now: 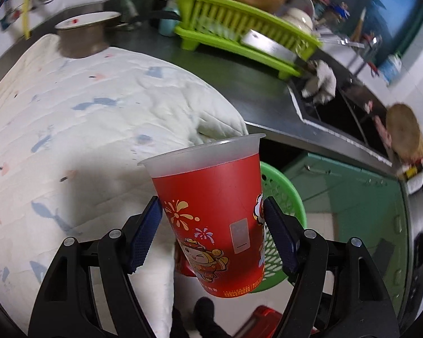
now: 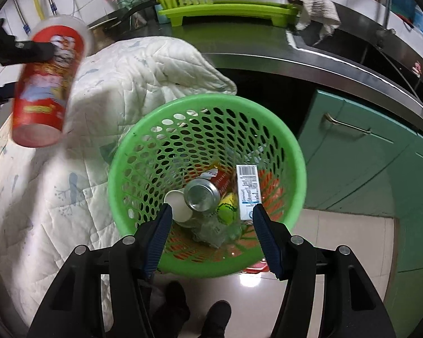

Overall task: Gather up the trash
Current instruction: 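Release the clear cup into the green basket with the right tool while the left tool carries the red cup, then release the red cup into the green basket with the left tool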

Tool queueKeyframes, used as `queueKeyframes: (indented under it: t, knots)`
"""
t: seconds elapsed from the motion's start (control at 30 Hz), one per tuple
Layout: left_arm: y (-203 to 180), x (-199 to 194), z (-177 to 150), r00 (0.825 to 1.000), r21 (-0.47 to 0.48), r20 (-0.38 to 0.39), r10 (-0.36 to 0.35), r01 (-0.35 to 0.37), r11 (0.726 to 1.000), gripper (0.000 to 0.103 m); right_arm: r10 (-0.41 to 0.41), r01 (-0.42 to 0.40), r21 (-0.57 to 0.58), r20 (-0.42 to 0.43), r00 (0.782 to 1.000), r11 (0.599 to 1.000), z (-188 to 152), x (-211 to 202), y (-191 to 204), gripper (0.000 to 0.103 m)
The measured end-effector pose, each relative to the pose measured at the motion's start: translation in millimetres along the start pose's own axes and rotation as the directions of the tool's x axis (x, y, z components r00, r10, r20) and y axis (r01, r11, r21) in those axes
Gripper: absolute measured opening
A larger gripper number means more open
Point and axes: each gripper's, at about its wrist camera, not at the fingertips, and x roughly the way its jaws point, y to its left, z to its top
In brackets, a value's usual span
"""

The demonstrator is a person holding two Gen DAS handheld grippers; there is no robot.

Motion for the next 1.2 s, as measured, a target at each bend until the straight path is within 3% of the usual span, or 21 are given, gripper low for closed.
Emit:
queueKeyframes:
  t: [0.23, 0.6, 0.93, 1.2]
  knots:
    - [-33.9, 42.6, -5.9, 0.998, 0.069, -0.07, 0.001, 0.003, 0.998, 0.073, -0.001, 0.0, 0.021, 0.032, 0.999, 1.0, -6.9, -22.0, -10.5, 0.062]
    - [-38.8, 93.1, -13.7, 0.984, 0.116, -0.167, 0.064, -0.045, 0.992, 0.074, 0.016, -0.018, 0.045, 0.045, 0.999, 0.999, -16.9, -34.1, -18.4, 0.062]
    - [-34.7, 95.7, -17.9, 0.981, 0.118, -0.179, 0.071, -0.051, 0.992, 0.075, 0.023, -0.026, 0.045, 0.056, 0.998, 0.999, -17.2, -37.6, -16.9, 0.062]
    - [-23.7, 66.7, -14.4, 0.99, 0.101, -0.126, 0.064, -0.051, 0.994, 0.075, 0.042, -0.043, 0.023, 0.069, 0.997, 0.999, -10.0, -39.5, -7.0, 0.063]
